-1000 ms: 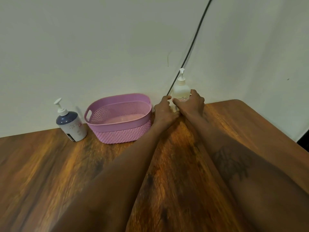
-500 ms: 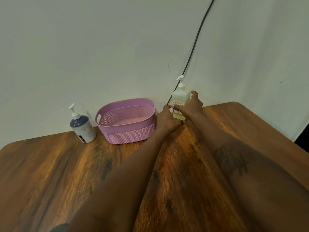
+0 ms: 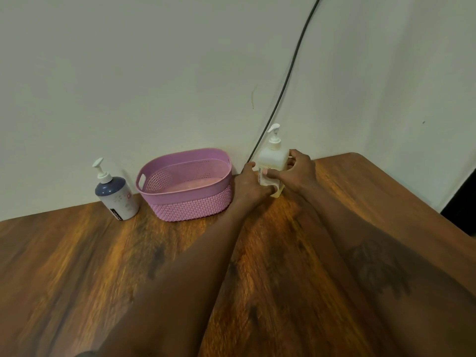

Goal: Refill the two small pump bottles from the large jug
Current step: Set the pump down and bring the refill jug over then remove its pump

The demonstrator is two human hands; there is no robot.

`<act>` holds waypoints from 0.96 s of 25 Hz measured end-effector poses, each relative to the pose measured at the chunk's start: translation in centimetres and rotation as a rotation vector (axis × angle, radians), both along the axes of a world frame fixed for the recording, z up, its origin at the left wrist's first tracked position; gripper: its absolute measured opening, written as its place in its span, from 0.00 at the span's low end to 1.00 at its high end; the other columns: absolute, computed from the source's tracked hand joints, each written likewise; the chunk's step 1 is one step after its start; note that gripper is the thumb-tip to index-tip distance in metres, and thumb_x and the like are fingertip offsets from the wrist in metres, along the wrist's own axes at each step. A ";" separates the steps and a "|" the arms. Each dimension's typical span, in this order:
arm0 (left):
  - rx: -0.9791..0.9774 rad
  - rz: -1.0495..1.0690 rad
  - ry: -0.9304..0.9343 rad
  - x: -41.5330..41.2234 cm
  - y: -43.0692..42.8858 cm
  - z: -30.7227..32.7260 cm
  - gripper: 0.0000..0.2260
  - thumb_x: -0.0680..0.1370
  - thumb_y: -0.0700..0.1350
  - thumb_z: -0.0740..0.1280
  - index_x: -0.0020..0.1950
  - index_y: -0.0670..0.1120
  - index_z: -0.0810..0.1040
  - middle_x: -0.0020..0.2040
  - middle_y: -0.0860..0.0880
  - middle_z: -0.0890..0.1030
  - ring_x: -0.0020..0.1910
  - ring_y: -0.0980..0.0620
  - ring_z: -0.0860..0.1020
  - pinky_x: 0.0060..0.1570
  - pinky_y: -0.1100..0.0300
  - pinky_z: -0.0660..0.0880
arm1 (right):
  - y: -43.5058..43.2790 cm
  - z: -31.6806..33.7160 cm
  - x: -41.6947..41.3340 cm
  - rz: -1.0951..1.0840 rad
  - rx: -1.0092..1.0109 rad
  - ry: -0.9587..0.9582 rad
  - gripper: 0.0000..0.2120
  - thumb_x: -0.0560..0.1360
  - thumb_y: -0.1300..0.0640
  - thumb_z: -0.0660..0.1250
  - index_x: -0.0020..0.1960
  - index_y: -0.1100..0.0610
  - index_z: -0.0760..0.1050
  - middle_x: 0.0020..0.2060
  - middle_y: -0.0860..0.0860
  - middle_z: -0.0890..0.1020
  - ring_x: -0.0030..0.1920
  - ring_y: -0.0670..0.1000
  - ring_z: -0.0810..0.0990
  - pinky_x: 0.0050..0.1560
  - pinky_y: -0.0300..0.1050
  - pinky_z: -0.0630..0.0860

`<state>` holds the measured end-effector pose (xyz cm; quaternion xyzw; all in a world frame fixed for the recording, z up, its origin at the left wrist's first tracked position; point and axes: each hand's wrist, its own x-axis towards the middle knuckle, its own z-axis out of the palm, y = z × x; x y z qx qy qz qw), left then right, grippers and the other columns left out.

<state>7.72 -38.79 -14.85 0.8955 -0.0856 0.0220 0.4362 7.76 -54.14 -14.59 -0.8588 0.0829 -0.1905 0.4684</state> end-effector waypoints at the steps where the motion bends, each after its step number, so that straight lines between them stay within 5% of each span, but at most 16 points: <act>1: -0.008 -0.019 -0.006 -1.1 0.2 0.4 0.42 0.68 0.47 0.82 0.76 0.45 0.64 0.68 0.45 0.77 0.66 0.44 0.77 0.62 0.52 0.76 | 0.2 0.1 -1.9 0.032 0.016 -0.005 0.37 0.57 0.39 0.83 0.61 0.53 0.78 0.55 0.48 0.85 0.52 0.50 0.83 0.49 0.47 0.84; 4: -0.039 -0.136 0.006 -5.6 1.1 1.7 0.42 0.65 0.42 0.82 0.74 0.47 0.66 0.65 0.48 0.78 0.64 0.46 0.77 0.58 0.55 0.77 | 1.1 0.6 -8.3 0.139 0.056 -0.009 0.38 0.61 0.47 0.85 0.67 0.56 0.76 0.59 0.51 0.83 0.57 0.51 0.82 0.53 0.44 0.82; 7: -0.052 -0.246 0.010 -10.8 3.4 3.0 0.42 0.62 0.46 0.84 0.72 0.52 0.70 0.61 0.54 0.80 0.59 0.53 0.79 0.55 0.58 0.78 | 1.7 2.2 -15.1 0.255 0.116 0.000 0.40 0.64 0.50 0.84 0.72 0.56 0.73 0.63 0.51 0.81 0.61 0.51 0.81 0.60 0.49 0.81; 11: -0.114 -0.268 0.031 -17.8 6.9 5.2 0.42 0.59 0.48 0.85 0.70 0.52 0.72 0.58 0.55 0.81 0.57 0.55 0.81 0.54 0.54 0.82 | 3.0 4.5 -22.9 0.425 0.169 0.019 0.30 0.68 0.52 0.82 0.66 0.46 0.74 0.55 0.42 0.82 0.56 0.43 0.82 0.60 0.52 0.82; 14: -0.081 -0.202 -0.035 -23.5 8.7 7.0 0.38 0.58 0.53 0.85 0.65 0.52 0.75 0.55 0.57 0.82 0.54 0.56 0.81 0.49 0.59 0.81 | 4.6 6.1 -27.9 0.451 0.154 -0.007 0.30 0.68 0.45 0.79 0.68 0.48 0.76 0.59 0.44 0.83 0.58 0.43 0.82 0.60 0.51 0.81; 17: -0.052 -0.187 -0.099 -28.4 9.8 7.0 0.37 0.57 0.60 0.83 0.62 0.52 0.76 0.52 0.55 0.84 0.48 0.59 0.83 0.46 0.60 0.83 | 6.6 8.5 -31.7 0.304 0.124 -0.164 0.29 0.70 0.42 0.78 0.67 0.50 0.79 0.59 0.44 0.83 0.55 0.43 0.82 0.53 0.42 0.81; 24: 0.009 -0.063 -0.124 -32.7 12.5 5.3 0.40 0.55 0.66 0.80 0.63 0.54 0.75 0.52 0.56 0.84 0.47 0.58 0.83 0.45 0.57 0.84 | 10.7 9.9 -34.8 0.228 -0.235 -0.260 0.15 0.68 0.40 0.79 0.47 0.48 0.85 0.35 0.41 0.83 0.35 0.39 0.80 0.33 0.39 0.77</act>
